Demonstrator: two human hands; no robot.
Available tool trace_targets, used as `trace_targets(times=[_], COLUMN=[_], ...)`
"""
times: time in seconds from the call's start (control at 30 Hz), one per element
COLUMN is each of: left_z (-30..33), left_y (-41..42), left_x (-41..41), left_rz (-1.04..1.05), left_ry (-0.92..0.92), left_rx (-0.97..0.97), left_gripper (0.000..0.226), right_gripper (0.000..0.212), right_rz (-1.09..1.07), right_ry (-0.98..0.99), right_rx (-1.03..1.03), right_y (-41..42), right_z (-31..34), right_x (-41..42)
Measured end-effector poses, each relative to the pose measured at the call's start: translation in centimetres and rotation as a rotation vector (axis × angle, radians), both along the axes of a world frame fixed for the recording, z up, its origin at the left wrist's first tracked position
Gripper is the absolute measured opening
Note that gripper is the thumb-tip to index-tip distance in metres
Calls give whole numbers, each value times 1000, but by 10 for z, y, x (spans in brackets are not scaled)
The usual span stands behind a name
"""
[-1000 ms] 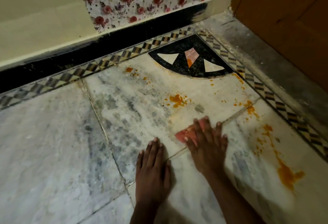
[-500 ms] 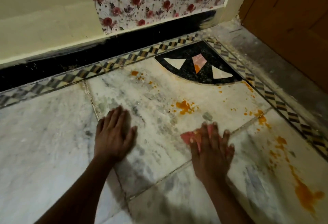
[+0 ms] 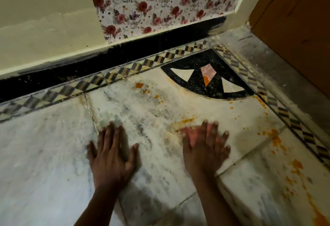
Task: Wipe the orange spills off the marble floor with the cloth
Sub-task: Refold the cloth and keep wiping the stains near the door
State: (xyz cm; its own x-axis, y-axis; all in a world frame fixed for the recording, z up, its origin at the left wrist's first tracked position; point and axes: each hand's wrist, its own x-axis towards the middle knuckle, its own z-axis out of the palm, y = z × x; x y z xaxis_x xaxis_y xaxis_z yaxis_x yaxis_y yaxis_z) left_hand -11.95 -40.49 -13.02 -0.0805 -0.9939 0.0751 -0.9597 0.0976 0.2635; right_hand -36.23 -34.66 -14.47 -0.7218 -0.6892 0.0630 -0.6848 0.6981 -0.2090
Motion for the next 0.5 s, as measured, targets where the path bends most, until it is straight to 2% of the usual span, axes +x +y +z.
trace_targets(times=[0.07,0.13,0.27,0.3,0.37,0.43,0.5], left_z=[-5,-7,-3,-2,-3,-4,-6], left_y=[-1,-3,-3,-2,-3,-4,-4], left_x=[0,0,0,0,0,1,1], left_rz=[-4,-6,3,0,-5,-11,-11], left_ry=[-6,-11,-13,-8,5,5,-4], left_rx=[-9,-3,3,3,0,-1,-7], left_gripper=[83,83,81,81,80,79,78], right_gripper=[88,85,74,74,74,75,75], right_rz=[-41,80,396,380,215,5,-32], right_ry=[-93,-96,32,34,14,-59,-168], right_rx=[-13,47,41,65,69,49,75], right_y=[-64,-92,-13,6,2,-47,-103], right_z=[5,5,6,7,6,9,14], right_x=[12,32,49,42,21,14,23])
